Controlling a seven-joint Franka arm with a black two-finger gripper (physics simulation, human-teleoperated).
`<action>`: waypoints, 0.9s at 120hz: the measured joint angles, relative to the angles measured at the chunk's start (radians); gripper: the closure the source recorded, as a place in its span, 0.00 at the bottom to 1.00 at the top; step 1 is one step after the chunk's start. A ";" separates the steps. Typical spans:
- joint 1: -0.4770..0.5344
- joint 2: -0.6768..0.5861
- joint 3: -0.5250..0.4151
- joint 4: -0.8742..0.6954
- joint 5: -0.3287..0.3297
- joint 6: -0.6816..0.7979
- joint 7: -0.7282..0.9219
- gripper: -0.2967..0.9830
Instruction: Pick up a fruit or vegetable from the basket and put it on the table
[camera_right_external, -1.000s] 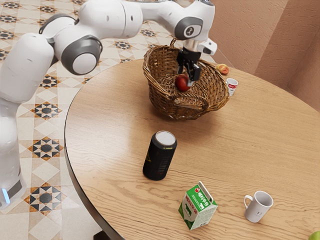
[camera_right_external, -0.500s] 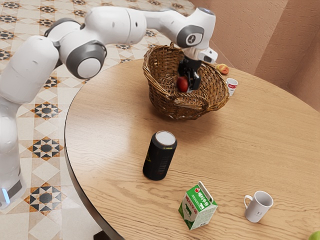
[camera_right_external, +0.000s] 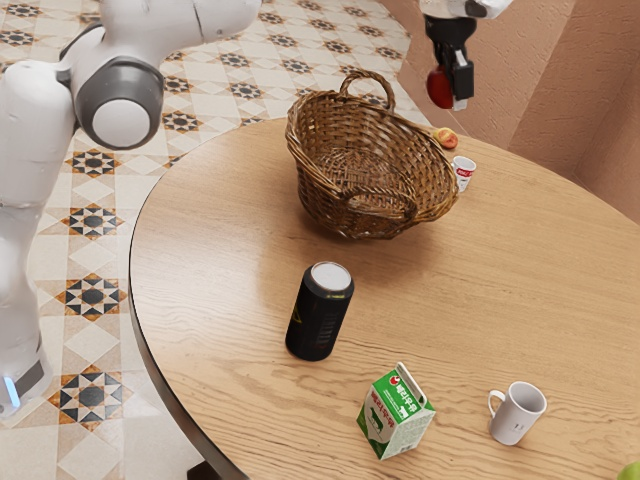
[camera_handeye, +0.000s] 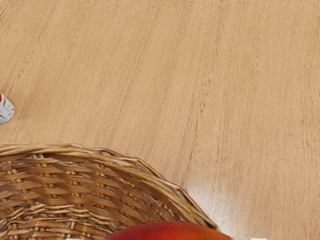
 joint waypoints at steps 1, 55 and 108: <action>-0.001 0.011 -0.002 0.014 0.002 -0.001 0.000 0.47; -0.031 0.474 -0.055 0.450 -0.063 0.218 0.001 0.48; -0.027 0.451 -0.049 0.382 -0.150 0.283 -0.008 0.26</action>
